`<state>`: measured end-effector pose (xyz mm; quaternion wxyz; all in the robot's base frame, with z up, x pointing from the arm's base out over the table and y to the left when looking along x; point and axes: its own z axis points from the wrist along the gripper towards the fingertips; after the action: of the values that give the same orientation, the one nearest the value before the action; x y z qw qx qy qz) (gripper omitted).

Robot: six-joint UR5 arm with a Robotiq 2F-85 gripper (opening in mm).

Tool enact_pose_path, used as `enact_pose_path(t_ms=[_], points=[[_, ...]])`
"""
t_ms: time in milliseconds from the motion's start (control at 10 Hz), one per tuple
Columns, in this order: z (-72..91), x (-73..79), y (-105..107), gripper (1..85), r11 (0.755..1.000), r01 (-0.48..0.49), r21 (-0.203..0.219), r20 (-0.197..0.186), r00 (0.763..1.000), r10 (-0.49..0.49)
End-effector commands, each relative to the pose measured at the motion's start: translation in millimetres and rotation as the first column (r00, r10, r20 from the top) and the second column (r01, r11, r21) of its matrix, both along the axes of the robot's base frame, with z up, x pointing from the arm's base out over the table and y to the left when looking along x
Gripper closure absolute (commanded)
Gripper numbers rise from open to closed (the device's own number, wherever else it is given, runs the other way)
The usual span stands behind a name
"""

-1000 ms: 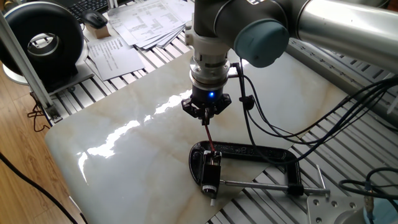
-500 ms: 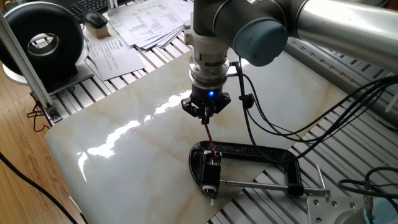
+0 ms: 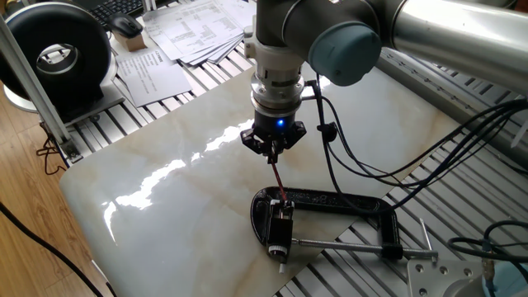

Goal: Insert the pencil into the pencil sharpener

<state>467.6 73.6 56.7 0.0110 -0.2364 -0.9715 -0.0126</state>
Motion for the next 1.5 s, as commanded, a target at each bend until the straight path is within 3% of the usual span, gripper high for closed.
enact_pose_path(t_ms=[0,300,400,500,700,800,900,1000,1200,1300,1400], points=[[4.3,1.5,-3,84.3,1.000,-0.009,0.011,-0.004,1.000,0.009],[7.5,12.1,-7,84.3,0.998,-0.067,0.001,0.016,0.998,0.067],[7.4,17.1,-19,84.3,0.990,-0.137,-0.042,0.029,0.990,0.138],[7.3,22.4,-19,84.3,0.982,-0.188,-0.038,0.046,0.981,0.189],[13.1,30.5,-18,84.3,0.950,-0.309,-0.041,0.053,0.949,0.311],[16.0,36.2,-18,84.3,0.924,-0.378,-0.054,0.057,0.923,0.380],[17.3,43.2,-15,84.3,0.882,-0.467,-0.068,0.071,0.879,0.471],[18.2,49.8,-15,84.3,0.776,-0.623,-0.095,0.078,0.773,0.630],[18.1,41.6,-12,84.3,0.602,-0.795,-0.075,0.053,0.600,0.799],[18.5,40.1,-17,84.3,0.506,-0.858,-0.086,0.028,0.506,0.862],[19.7,42.2,-29,84.3,0.368,-0.923,-0.112,-0.017,0.372,0.928]])
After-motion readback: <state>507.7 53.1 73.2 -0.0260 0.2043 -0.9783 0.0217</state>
